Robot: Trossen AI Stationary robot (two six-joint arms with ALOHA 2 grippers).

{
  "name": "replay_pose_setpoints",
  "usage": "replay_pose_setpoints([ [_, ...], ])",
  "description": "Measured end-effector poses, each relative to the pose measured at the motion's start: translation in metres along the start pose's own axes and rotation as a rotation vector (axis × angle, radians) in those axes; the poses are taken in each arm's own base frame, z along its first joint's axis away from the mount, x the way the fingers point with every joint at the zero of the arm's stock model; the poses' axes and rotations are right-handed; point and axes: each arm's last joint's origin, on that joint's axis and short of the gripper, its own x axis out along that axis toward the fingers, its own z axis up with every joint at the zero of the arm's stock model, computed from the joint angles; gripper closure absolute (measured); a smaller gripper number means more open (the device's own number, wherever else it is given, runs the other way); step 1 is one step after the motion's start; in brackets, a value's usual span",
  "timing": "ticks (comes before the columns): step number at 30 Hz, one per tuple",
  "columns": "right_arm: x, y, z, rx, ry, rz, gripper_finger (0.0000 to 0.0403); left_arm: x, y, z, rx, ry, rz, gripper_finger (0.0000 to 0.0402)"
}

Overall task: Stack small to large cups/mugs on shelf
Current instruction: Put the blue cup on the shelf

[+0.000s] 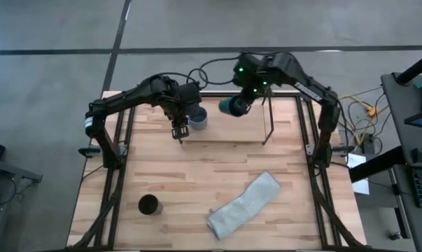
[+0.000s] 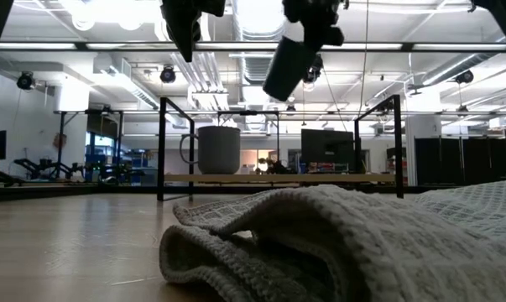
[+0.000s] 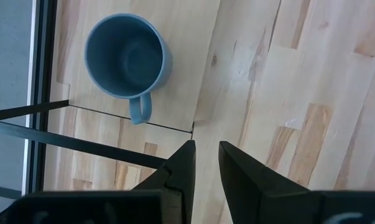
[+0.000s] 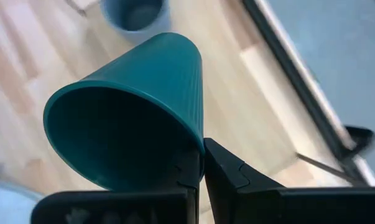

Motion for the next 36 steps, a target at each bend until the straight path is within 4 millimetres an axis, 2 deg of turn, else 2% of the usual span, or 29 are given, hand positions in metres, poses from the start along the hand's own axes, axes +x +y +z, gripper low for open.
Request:
replay_pose_setpoints([
  [6,0.043,-0.001,0.013,-0.001,0.112,-0.003,0.0394,0.0,0.0,0.0,0.0,0.0,0.001,0.0345],
  [14,0.084,0.001,0.022,0.045,0.219,0.074,0.0394,0.0,0.0,0.0,0.0,0.002,0.001,0.0345],
  [22,0.098,-0.007,0.025,0.114,0.251,0.06,0.0394,0.001,0.0,0.002,-0.001,-0.016,0.006,0.0345],
  [31,0.1,-0.027,0.026,0.282,0.256,0.033,0.0394,0.001,0.0,0.003,-0.002,-0.024,0.008,0.0345],
  [36,0.101,-0.031,0.027,0.31,0.26,0.038,0.0394,0.001,0.0,0.003,-0.002,-0.029,0.009,0.0345],
])
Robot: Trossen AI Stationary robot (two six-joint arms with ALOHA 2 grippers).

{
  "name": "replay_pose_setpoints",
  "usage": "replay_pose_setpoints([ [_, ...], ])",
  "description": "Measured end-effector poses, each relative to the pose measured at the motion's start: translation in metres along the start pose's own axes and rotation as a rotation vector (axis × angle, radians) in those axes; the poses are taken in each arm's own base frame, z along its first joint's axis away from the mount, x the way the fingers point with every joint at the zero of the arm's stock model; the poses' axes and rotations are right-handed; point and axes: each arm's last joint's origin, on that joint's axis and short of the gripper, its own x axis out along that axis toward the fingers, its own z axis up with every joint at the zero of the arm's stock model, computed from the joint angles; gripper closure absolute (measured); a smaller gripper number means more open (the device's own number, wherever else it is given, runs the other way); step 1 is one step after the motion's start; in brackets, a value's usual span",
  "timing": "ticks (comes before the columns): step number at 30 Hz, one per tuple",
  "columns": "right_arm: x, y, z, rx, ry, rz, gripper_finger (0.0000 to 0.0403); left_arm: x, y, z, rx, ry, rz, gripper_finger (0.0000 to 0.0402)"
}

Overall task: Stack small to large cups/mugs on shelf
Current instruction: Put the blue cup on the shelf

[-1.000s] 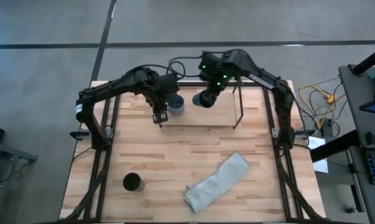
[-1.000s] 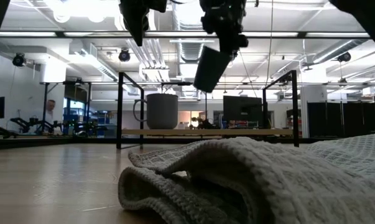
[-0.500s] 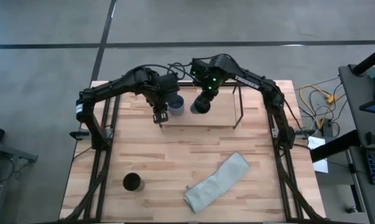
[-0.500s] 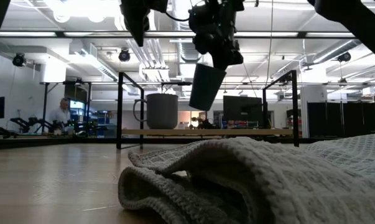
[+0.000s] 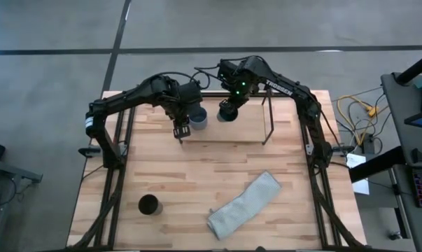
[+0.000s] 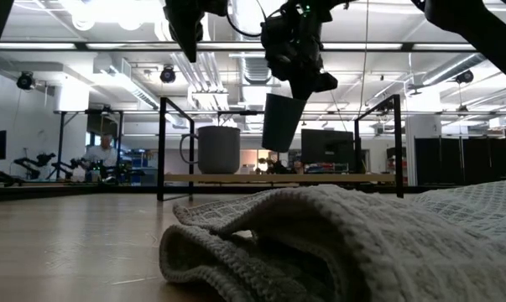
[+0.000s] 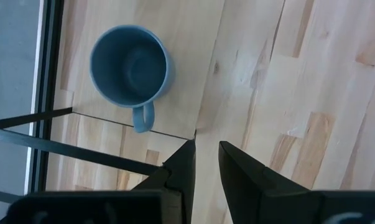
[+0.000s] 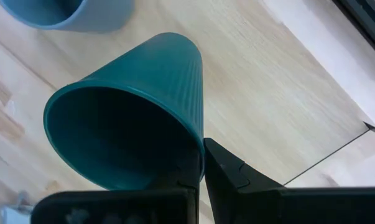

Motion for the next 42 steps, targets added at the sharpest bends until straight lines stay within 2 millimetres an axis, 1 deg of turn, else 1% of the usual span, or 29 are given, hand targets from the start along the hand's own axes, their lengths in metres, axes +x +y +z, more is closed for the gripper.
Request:
replay_pose_setpoints([
  [2,0.003,0.0,0.002,0.011,0.007,-0.002,0.0394,0.0,0.0,0.001,-0.001,-0.016,0.001,0.0345],
  [8,0.027,-0.001,0.01,-0.013,0.061,-0.026,0.0394,0.0,0.0,0.003,-0.002,-0.027,0.002,0.0345],
  [12,0.033,-0.001,0.013,-0.02,0.075,-0.03,0.0394,0.0,0.0,0.003,0.0,-0.027,0.002,0.0345],
  [25,0.035,-0.001,0.014,-0.066,0.078,-0.029,0.0393,0.0,0.0,0.004,0.0,-0.041,0.003,0.0345],
  [37,0.036,-0.001,0.014,-0.082,0.073,-0.027,0.0366,0.0,0.0,0.004,-0.001,-0.044,0.003,0.0345],
  [42,0.036,-0.001,0.015,-0.087,0.062,-0.024,0.0363,0.0,0.0,0.004,0.0,-0.043,0.002,0.0345],
])
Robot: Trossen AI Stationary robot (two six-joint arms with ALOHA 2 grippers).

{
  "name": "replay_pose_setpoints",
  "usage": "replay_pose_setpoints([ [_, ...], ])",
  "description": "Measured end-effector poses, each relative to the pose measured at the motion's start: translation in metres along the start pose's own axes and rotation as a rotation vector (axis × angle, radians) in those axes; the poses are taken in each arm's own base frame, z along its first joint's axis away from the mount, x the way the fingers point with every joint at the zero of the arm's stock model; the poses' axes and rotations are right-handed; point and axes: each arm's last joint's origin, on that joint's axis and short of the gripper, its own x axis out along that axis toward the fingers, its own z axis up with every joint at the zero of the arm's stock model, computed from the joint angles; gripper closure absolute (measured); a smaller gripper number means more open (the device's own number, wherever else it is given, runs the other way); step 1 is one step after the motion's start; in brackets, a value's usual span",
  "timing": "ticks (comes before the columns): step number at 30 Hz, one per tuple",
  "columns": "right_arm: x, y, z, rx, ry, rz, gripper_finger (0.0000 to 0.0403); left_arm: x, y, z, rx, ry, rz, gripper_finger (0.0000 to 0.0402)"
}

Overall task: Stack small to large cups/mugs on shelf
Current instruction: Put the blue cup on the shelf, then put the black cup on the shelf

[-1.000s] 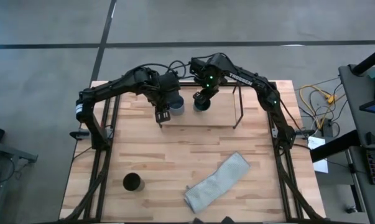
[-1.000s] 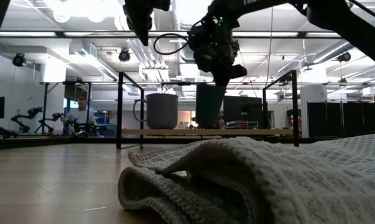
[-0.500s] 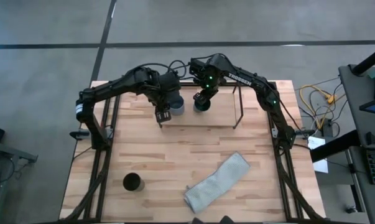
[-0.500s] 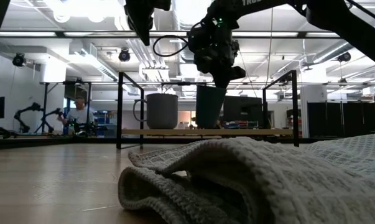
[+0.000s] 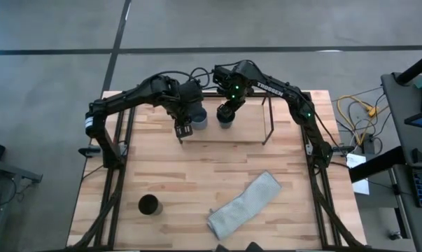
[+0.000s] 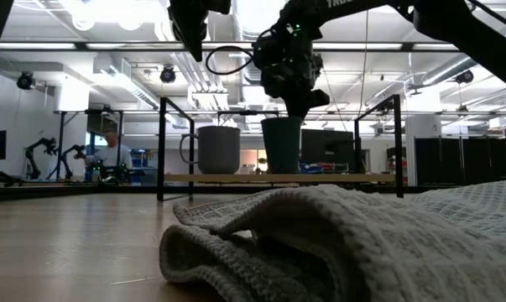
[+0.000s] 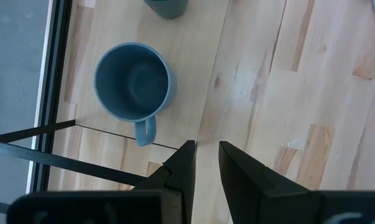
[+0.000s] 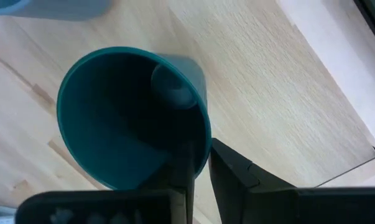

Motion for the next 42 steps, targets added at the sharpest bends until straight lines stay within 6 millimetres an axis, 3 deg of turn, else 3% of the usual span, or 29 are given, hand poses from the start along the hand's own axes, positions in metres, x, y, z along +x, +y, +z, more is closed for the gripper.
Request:
replay_pose_setpoints([
  [24,-0.007,0.001,0.007,-0.07,-0.103,-0.041,0.0362,0.0,0.0,0.001,0.0,-0.014,0.0,0.0345],
  [35,-0.034,0.004,0.004,-0.095,-0.199,-0.097,0.0362,0.0,0.0,0.002,-0.001,-0.022,0.0,0.0345],
  [42,-0.061,0.011,-0.021,-0.111,-0.189,-0.087,0.0362,0.0,0.0,-0.001,0.0,0.01,-0.005,0.0345],
])
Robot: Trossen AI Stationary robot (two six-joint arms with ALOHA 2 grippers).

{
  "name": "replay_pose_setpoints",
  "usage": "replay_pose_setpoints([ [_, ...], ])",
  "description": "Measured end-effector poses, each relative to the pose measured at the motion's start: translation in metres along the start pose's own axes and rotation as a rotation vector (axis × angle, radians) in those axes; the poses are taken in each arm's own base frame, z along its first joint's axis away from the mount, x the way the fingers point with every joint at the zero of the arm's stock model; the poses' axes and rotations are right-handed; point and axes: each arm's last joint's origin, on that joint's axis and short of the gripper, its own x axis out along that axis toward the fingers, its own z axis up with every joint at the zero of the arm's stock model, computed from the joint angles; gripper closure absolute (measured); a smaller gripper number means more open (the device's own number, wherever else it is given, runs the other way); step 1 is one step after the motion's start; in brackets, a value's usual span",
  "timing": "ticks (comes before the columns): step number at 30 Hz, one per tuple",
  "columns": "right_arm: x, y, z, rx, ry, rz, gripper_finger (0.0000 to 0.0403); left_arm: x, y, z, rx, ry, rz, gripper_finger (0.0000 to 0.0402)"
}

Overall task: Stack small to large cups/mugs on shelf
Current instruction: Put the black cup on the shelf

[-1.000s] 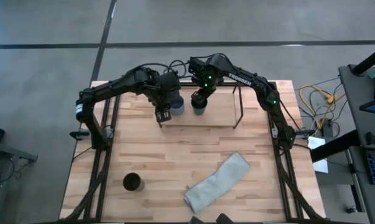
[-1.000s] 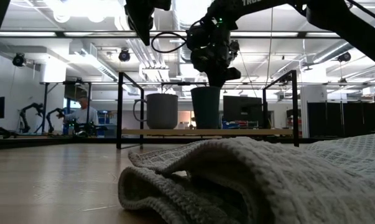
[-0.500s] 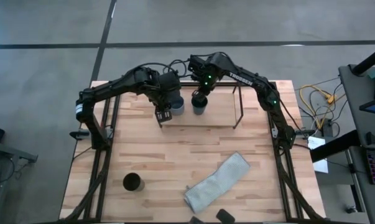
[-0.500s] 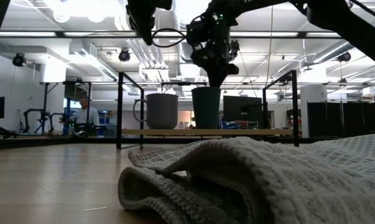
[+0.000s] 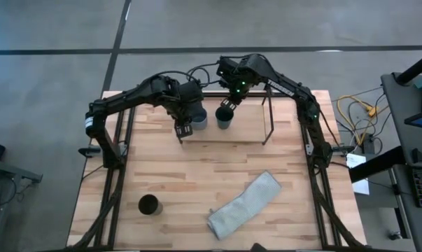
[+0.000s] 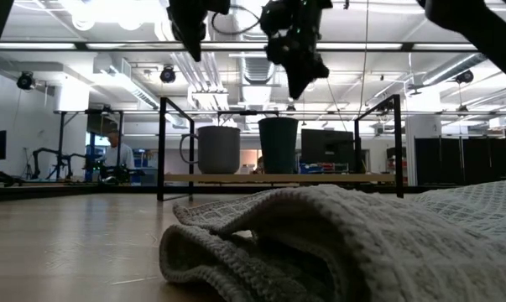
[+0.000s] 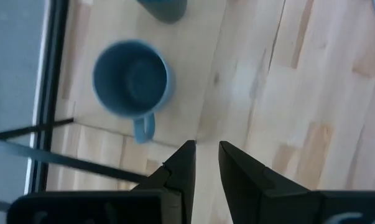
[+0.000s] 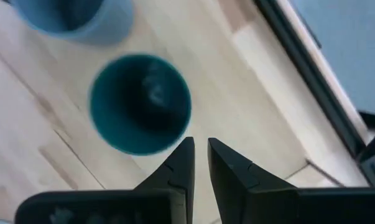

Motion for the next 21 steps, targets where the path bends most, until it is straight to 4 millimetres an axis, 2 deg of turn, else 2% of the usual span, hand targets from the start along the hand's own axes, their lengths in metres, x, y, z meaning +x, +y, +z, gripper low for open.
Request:
replay_pose_setpoints([
  [5,-0.042,0.012,-0.02,0.014,-0.081,0.099,0.0362,-0.001,-0.003,-0.006,-0.121,0.06,-0.02,0.0345],
  [8,-0.067,0.021,-0.034,-0.02,-0.133,0.139,0.0362,-0.007,-0.008,-0.009,-0.201,0.054,-0.114,0.0345],
  [13,-0.108,0.035,-0.063,-0.091,-0.229,0.181,0.0362,-0.021,-0.024,-0.016,-0.226,0.035,-0.236,0.0345],
  [21,-0.147,0.047,-0.098,-0.159,-0.334,0.193,0.0362,-0.05,-0.054,-0.036,-0.212,-0.01,-0.291,0.0345],
])
